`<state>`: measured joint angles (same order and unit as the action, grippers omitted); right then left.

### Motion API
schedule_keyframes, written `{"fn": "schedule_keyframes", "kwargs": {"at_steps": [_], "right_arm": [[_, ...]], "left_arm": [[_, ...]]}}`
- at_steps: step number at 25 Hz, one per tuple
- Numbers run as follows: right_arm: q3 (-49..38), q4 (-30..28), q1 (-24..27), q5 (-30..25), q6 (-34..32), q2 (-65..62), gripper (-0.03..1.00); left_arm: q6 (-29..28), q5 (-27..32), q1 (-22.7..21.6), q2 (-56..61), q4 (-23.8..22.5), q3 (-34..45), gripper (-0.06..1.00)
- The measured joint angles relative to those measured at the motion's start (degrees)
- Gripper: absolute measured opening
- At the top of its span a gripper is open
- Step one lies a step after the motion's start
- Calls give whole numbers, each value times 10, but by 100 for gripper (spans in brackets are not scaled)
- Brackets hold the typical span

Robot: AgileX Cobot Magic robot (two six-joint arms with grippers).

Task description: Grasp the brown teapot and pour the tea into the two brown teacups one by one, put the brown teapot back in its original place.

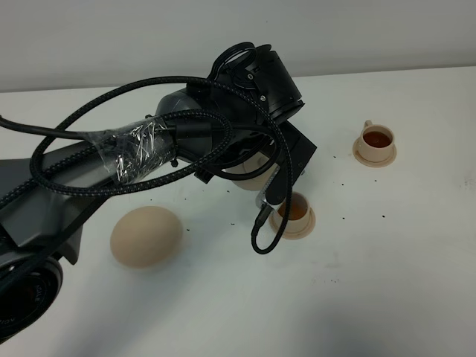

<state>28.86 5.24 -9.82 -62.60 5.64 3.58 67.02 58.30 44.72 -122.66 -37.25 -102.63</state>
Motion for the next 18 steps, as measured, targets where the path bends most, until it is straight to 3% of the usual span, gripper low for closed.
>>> {"fn": "schedule_keyframes", "kwargs": {"at_steps": [18], "right_arm": [[0, 0, 0, 0, 0, 0, 24]], "left_arm": [[4, -9, 11, 0, -20, 0, 12]]}}
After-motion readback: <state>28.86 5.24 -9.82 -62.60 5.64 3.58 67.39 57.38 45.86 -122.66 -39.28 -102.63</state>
